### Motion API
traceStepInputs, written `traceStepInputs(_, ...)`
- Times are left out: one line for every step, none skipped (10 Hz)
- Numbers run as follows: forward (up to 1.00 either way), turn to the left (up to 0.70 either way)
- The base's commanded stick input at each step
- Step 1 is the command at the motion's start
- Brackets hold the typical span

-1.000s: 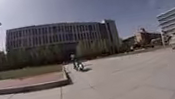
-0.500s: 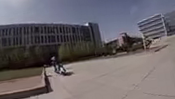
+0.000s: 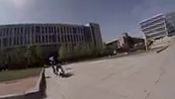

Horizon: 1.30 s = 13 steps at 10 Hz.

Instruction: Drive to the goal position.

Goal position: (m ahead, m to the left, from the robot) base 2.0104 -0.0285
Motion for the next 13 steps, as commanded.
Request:
traceStepInputs(0.70,0.00)
traceStepInputs(0.70,0.00)
traceStepInputs(0.70,0.00)
traceStepInputs(0.70,0.00)
traceStepInputs(0.70,0.00)
traceStepInputs(0.70,0.00)
traceStepInputs(0.70,0.00)
traceStepInputs(0.70,0.00)
traceStepInputs(0.70,0.00)
traceStepInputs(0.70,0.00)
traceStepInputs(0.70,0.00)
traceStepInputs(0.70,0.00)
traceStepInputs(0.70,0.00)
